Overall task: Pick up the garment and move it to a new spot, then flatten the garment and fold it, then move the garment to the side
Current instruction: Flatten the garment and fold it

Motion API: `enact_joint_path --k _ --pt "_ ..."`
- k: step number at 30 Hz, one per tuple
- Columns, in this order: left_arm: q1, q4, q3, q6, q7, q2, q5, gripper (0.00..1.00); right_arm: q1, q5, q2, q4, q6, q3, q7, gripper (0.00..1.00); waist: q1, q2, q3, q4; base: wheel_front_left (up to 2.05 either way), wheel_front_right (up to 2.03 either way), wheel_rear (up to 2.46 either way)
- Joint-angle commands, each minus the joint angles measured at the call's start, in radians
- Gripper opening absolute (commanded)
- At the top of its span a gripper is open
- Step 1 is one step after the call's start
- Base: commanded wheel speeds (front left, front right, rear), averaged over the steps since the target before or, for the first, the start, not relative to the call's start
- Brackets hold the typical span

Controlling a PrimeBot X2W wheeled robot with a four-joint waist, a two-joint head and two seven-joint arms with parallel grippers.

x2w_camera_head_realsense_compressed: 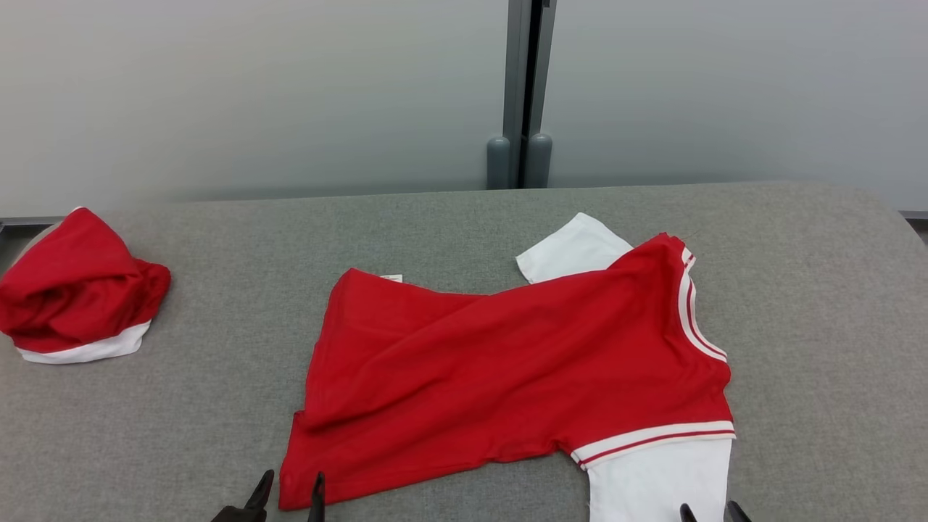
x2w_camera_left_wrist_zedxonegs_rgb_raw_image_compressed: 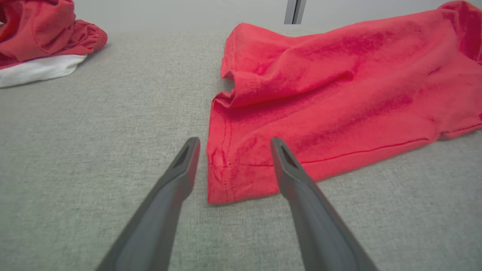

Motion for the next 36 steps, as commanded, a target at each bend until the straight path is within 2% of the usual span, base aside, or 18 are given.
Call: enact_joint_path --k 1,12,22,23,24,25,26,31,36 --pt "-0.024 0.018 -0.004 -0.008 -0.002 0.007 -0.006 1.0 0.003 0.004 -0.002 0.011 0.0 0.009 -0.004 1.0 0.0 -0.0002 0.004 -0.005 0.0 0.0 0.0" --pt "-0.081 0.131 -0.002 -0.006 -0.002 0.013 -0.034 1.0 -0.026 0.039 -0.002 0.083 0.001 0.059 -0.001 1.0 0.0 -0.0002 0.037 -0.026 0.0 0.0 0.0" --pt "-0.109 0.155 -0.033 -0.006 -0.003 0.006 -0.057 1.0 -0.048 0.066 0.0 0.158 0.001 0.101 0.005 1.0 0.0 -0.0002 0.044 -0.029 0.0 0.0 0.0" --pt "-0.113 0.158 -0.038 -0.006 -0.003 0.007 -0.061 1.0 -0.052 0.071 0.001 0.165 0.001 0.11 0.006 0.95 0.0 -0.0002 0.044 -0.03 0.0 0.0 0.0" --pt "-0.115 0.154 -0.042 -0.006 -0.003 0.007 -0.059 0.53 -0.054 0.075 0.002 0.168 0.002 0.116 0.006 0.41 0.0 -0.0002 0.044 -0.03 0.0 0.0 0.0" --pt "-0.113 0.152 -0.041 -0.006 -0.002 0.007 -0.063 0.34 -0.056 0.08 0.004 0.174 0.002 0.124 0.006 0.0 0.0 -0.0002 0.043 -0.03 0.0 0.0 0.0" --pt "-0.11 0.151 -0.042 -0.007 -0.002 0.006 -0.064 0.0 -0.057 0.09 0.005 0.177 0.002 0.132 0.006 0.0 0.0 -0.0002 0.042 -0.03 0.0 0.0 0.0" --pt "-0.081 0.126 -0.04 -0.007 -0.002 0.001 -0.085 0.0 -0.064 0.131 0.0 0.11 0.002 0.13 -0.002 0.0 0.0 -0.0002 0.032 -0.029 0.0 0.0 0.0" --pt "-0.084 0.042 -0.034 -0.007 -0.003 -0.002 -0.14 0.0 -0.078 0.172 -0.002 -0.03 0.001 0.119 -0.003 0.0 0.0 -0.0002 0.026 -0.028 0.0 0.0 0.0"
